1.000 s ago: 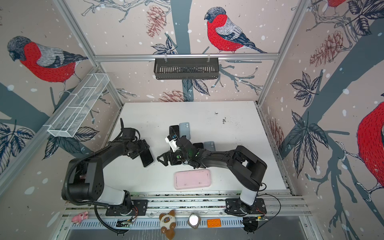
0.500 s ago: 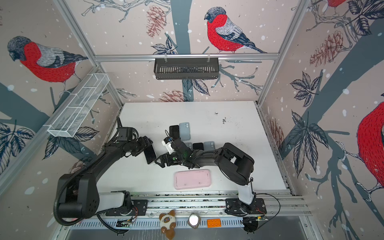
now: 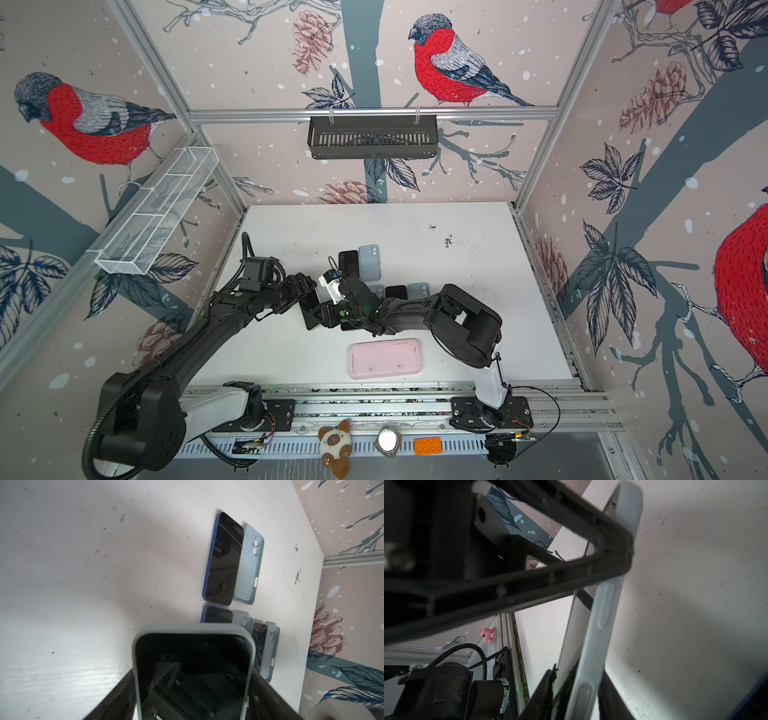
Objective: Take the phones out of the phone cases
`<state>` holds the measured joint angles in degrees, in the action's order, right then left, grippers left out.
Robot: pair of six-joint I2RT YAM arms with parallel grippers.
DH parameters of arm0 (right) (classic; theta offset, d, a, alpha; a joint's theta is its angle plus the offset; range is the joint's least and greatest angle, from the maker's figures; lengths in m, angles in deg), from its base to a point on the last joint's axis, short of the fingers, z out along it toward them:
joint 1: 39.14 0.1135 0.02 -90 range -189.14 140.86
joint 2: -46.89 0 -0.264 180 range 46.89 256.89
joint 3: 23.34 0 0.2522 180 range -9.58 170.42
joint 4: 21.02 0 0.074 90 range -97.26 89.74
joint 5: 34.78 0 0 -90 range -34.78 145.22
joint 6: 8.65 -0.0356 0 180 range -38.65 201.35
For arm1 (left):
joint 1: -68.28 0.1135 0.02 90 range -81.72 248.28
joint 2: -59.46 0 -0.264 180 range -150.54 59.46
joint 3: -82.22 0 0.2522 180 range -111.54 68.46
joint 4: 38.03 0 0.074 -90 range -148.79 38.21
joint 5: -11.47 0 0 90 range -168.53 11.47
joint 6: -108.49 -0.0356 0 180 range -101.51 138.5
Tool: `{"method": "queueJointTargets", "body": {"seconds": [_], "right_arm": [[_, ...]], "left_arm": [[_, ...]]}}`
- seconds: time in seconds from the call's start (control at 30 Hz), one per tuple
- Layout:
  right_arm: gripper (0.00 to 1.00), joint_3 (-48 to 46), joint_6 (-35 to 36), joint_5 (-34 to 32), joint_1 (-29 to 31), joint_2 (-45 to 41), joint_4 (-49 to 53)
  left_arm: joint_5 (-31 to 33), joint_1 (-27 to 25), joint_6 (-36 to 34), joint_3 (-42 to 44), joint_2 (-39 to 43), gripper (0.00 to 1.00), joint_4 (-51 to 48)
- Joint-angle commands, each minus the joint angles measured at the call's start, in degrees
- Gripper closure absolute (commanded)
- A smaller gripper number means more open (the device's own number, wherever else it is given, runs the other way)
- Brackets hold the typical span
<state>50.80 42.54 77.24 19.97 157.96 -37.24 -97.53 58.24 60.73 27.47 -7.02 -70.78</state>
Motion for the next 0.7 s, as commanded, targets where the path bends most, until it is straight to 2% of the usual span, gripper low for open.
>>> {"method": "queueJointTargets", "body": {"seconds": [0.0, 0.1, 0.2, 0.3, 0.37, 0.43, 0.5, 0.57, 0.67], "right_arm": [[0.81, -1.23, -0.07, -0.98, -0.2, -2.55, -1.4], [0.93, -2.84, 2.16, -0.93, -0.65, -5.96, 0.07], [0.97, -7.67, 5.4, -2.88, -2.51, -12.25, 2.0], [0.98, -14.96, 8.62, -3.83, -6.97, -21.59, 2.38], [0.99, -20.97, 12.92, -4.69, -10.2, -29.34, -0.47], [1.0, -28.89, 18.39, -4.54, -13.89, -37.6, -7.76], [1.0, -36.05, 25.99, -3.99, -15.58, -45.31, -15.78], [1.0, -40.53, 32.25, -6.01, -16.45, -51.52, -19.66], [1.0, -41.37, 34.88, 3.16, -23.06, -54.92, -20.02]], "left_arm": [[-0.08, -1.59, 1.97, -0.07, 2.24, 0.36, 3.36], [-0.08, -3.95, 1.59, -0.51, 5.14, 0.27, 5.15], [0.95, -5.12, -1.09, -2.31, 9.02, 0.1, 5.49], [1.03, -5.07, -4.8, -3.2, 13.76, 0.01, 8.43], [-1.83, -5.16, -7.39, -2.96, 16.34, 0.01, 13.16], [-6.14, -6.69, -11.45, -1.49, 18.03, 0.01, 21.19], [-10.64, -9.65, -18.44, -0.66, 17.99, 0.01, 27.15], [-11.42, -12.61, -26.49, -2.93, 16.09, 0.03, 25.98], [-16.53, -13.98, -36.48, -8.6, 11.01, 0.04, 20.14]]}}
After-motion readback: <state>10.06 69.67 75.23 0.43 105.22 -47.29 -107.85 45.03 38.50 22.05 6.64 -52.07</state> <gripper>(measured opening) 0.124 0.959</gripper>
